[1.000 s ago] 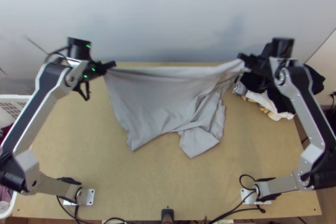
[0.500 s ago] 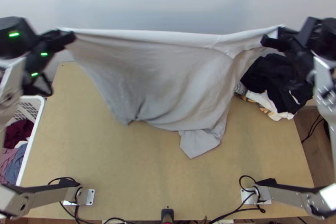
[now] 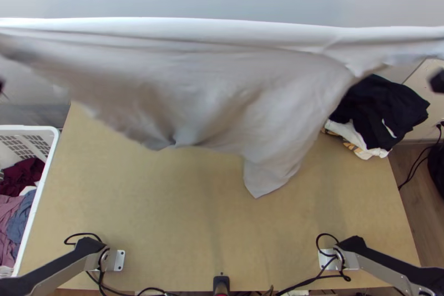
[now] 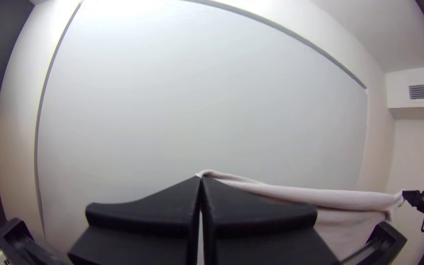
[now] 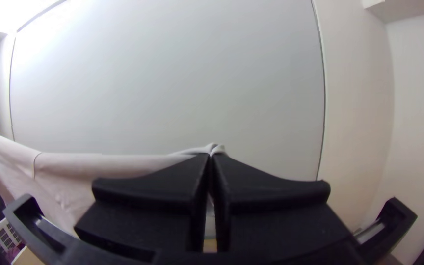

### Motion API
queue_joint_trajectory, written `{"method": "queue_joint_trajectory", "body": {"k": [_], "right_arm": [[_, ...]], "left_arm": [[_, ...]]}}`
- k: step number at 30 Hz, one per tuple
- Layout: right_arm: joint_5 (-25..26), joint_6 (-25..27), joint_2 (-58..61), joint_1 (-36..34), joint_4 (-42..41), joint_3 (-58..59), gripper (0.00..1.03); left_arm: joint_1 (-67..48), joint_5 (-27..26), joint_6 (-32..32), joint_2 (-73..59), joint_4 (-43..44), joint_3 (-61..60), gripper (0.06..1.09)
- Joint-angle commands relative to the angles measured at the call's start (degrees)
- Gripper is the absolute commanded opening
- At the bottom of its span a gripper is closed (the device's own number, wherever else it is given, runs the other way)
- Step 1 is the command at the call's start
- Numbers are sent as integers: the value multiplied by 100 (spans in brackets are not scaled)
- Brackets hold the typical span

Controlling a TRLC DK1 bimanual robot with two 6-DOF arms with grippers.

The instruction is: Fold the t-shirt

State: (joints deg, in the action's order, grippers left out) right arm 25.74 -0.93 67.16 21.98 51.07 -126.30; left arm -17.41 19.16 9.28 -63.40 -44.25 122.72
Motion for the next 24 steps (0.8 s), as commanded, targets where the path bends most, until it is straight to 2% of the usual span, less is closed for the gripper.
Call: {"method": "queue_joint_trajectory", "body": {"k": [1, 6, 10, 14, 18, 21, 24], "right_arm": [[54, 357, -554, 96, 562, -439, 3], [54, 664, -967, 61, 940, -439, 3], [-122, 664, -1258, -361, 1371, -439, 3], [-974, 787, -1486, -1248, 1634, -439, 3], [-2284, 972, -1776, -2417, 1933, -158, 3], [-2486, 532, -2040, -2540, 1924, 668, 3], [-2521, -109, -2057, -2347, 1793, 1433, 3]], "left_arm": [[-140, -290, -594, 583, -594, 429, 10], [-114, -677, -629, 987, -1490, 596, 10], [308, -1160, -638, 1339, -2202, 631, 10], [1222, -1942, -778, 1611, -2615, 640, 10], [1548, -2100, -858, 1708, -2923, 569, 10], [1688, -2373, -620, 1804, -3213, -37, 9], [1697, -2390, -304, 1963, -2984, -1057, 9]]}}
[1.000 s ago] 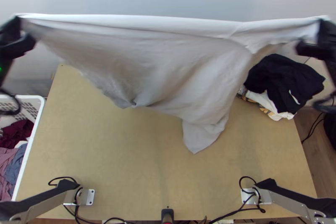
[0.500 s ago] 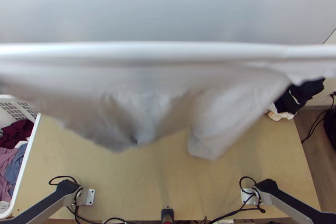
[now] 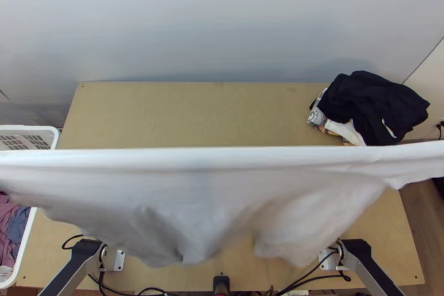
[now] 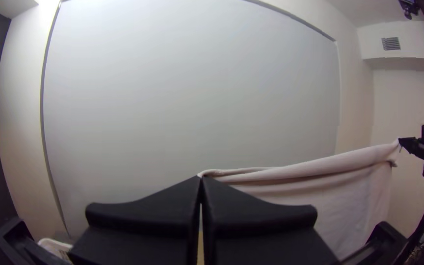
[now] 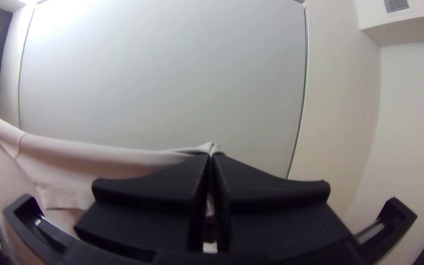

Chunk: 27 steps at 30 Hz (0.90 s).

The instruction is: Fold the t-shirt

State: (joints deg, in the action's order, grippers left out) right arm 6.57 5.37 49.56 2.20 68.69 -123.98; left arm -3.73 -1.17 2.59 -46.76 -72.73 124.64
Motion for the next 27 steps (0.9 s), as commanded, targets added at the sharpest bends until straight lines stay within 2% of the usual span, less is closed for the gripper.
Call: {"method": "queue_joint_trajectory", "body": {"k": [1, 8, 16, 22, 27], "right_arm": [[-604, -897, -315, -255, -119, 1526, 3], [-604, -1600, -69, 290, -1437, 3442, 3], [-973, -2004, 1012, 308, -3221, 5068, 3], [-1026, -2207, 2418, 281, -4258, 5314, 3], [-1061, -2338, 3675, 290, -4786, 4892, 3]], "left_arm": [[329, -349, 435, 405, 92, -1697, 9], [294, -358, 769, 554, 1419, -3921, 9], [144, -349, 1095, -8, 3098, -5714, 10], [171, -252, 1446, -1291, 4390, -6145, 10], [206, -191, 1648, -2504, 5295, -6127, 10]]}}
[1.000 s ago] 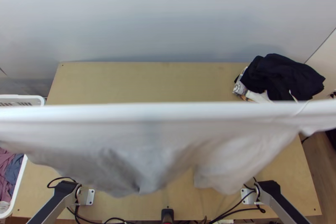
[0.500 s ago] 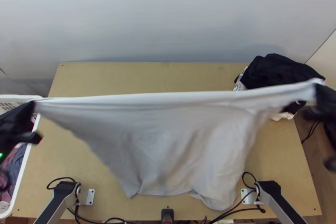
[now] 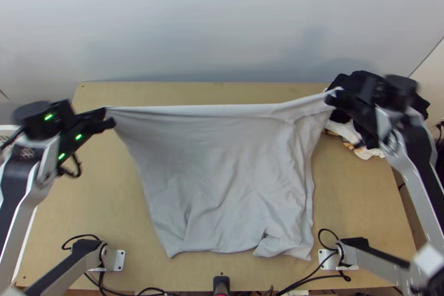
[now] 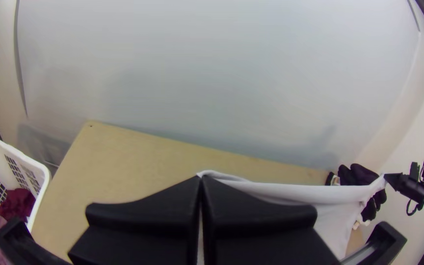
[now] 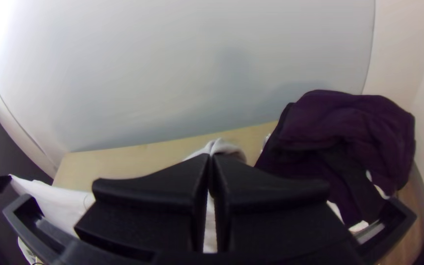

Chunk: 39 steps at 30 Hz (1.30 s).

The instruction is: Fold the t-shirt

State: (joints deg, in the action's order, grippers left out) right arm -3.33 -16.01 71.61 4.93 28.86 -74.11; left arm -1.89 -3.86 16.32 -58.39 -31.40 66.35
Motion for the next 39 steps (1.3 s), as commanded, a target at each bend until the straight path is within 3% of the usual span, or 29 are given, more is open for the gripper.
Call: {"method": "queue_joint_trajectory", "body": {"k": [1, 10, 23, 29, 34, 39], "right_arm": [[-71, -227, 1724, 26, -838, -236, 3], [-27, -324, 3737, 61, -900, -1959, 3], [746, -394, 5750, 237, -768, -4279, 3], [992, -500, 6646, 245, -337, -5676, 3], [1045, -500, 6760, 298, -285, -5747, 3], [1036, -517, 6339, 281, -258, -5079, 3]], "left_arm": [[13, 87, 311, -1579, 1329, -271, 10], [66, 333, 495, -3662, 2067, 678, 10], [224, 658, 425, -5833, 2085, 2937, 10], [268, 781, 232, -6782, 1997, 4255, 10], [286, 772, 197, -7265, 1637, 5020, 10], [207, 746, 302, -6914, 1382, 4483, 10]]}}
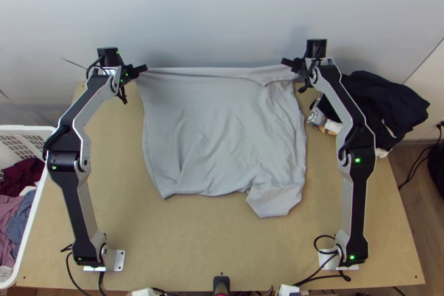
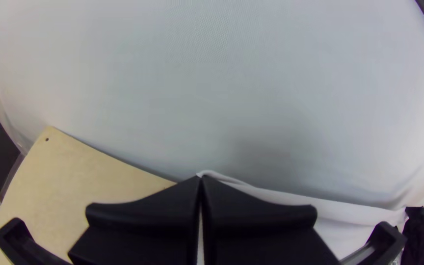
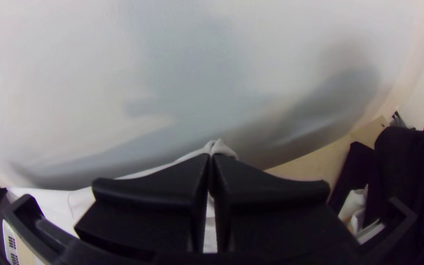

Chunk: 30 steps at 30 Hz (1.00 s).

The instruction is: Fold the t-shirt

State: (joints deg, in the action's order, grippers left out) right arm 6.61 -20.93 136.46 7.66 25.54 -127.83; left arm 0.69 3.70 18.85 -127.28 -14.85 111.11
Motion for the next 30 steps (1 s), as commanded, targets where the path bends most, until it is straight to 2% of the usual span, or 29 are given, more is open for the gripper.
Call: {"method": "queue_joint_trajectory", "body": {"k": [1, 15, 23, 30], "right_arm": [[42, -25, -287, -1, 92, 478, 3], [-521, -52, -2493, -54, -23, 3361, 3], [-652, -52, -3442, -28, -93, 4583, 3], [-775, -69, -4005, -10, -146, 5506, 3]], "left_arm": [[-78, -36, 57, 99, -255, -195, 10], [-130, -546, 171, 2155, -158, -2673, 10], [28, -836, 154, 2973, -79, -3763, 10], [-51, -871, 154, 3438, 105, -4572, 10]]}}
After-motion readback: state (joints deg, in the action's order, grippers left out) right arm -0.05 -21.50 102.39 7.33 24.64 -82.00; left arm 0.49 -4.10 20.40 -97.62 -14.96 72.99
